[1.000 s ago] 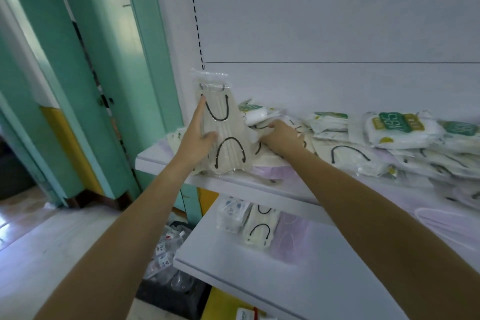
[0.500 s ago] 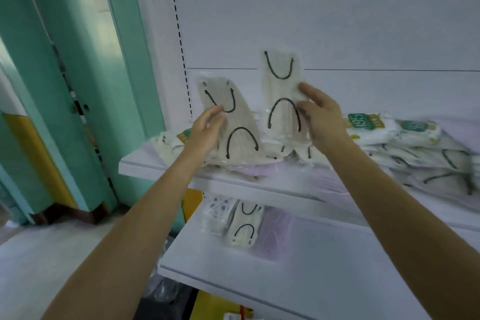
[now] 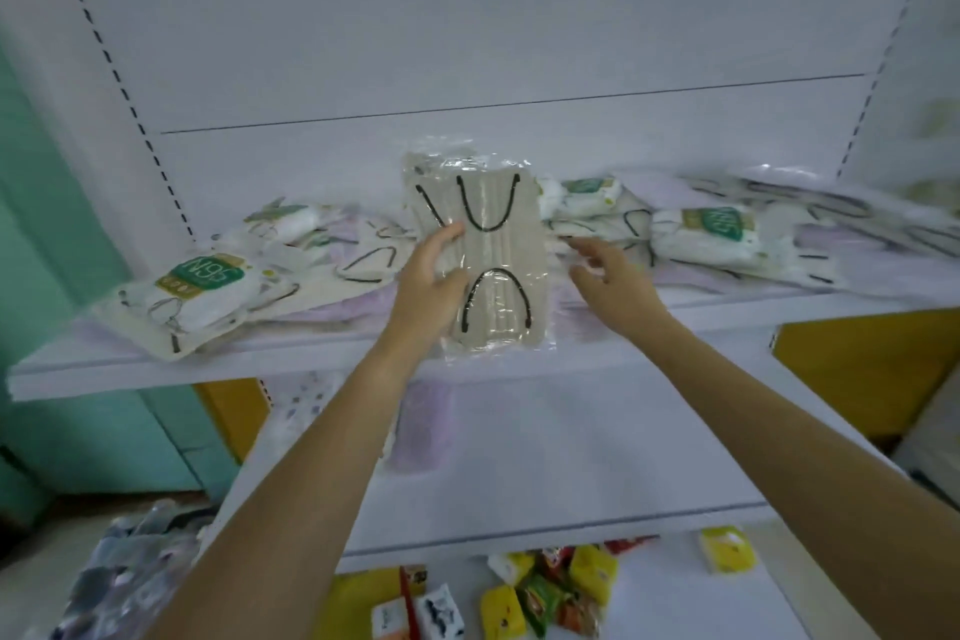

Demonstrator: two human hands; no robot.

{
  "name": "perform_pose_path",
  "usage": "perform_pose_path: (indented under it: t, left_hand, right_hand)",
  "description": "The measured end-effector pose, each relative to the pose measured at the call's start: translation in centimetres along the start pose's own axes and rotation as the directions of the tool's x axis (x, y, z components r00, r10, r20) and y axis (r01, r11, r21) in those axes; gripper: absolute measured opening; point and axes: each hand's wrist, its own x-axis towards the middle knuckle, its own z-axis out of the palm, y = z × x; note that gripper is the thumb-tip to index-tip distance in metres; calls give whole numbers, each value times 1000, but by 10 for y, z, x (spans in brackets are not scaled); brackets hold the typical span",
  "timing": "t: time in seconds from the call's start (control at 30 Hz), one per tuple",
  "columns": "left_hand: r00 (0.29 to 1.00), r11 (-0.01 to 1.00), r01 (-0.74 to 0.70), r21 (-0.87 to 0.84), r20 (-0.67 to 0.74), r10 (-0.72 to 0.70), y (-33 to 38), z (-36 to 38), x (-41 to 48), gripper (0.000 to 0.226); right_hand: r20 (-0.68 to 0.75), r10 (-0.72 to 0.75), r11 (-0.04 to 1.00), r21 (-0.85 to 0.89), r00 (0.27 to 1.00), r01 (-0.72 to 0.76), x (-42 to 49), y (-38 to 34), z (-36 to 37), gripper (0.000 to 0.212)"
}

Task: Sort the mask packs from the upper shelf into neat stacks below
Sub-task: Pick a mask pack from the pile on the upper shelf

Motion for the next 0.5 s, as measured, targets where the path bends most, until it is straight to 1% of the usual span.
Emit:
perform_pose_path:
  t: [0.03,0.1,0.13,0.2,0.27,0.33,0.37,0.43,0.5]
  left_hand:
    - [1000,1000,15,-1,5,-15,3,11,-2,53]
    - [999,999,42,2,13,-42,7,30,-4,52]
    - [999,999,46,17,23,-46,9,39,-4,51]
    - [998,997,44,56,41,-47,11,57,-6,51]
    - [997,994,70,89,28,-73,12,71,-8,50]
    - [993,988,115,103,-23,-113,13,84,-10,51]
    - [990,986,133,103,-53,-128,13,90,-12,51]
    - [982,982,157,106,-119,-144,13,100,-18,51]
    - [971,977,177,115,-182,-154,12,107,-26,51]
  right_hand:
    - [1,54,992,-118,999,-53,2,16,-13,44]
    - [29,168,916,-374,985,-145,7,44,-33,48]
    - [56,212,874,-458,976,-164,9,55,-40,48]
    - [113,242,834,-532,964,-146,14,71,-47,47]
    - [146,181,821,-566,973,-68,17,81,-49,52]
    - [162,99,802,-597,982,18,18,86,-53,56]
    - [177,61,804,-592,982,57,17,88,-55,54]
    - [209,-35,833,-535,977,144,10,93,-62,51]
    - [204,-158,844,-480,966,240,-1,104,-67,48]
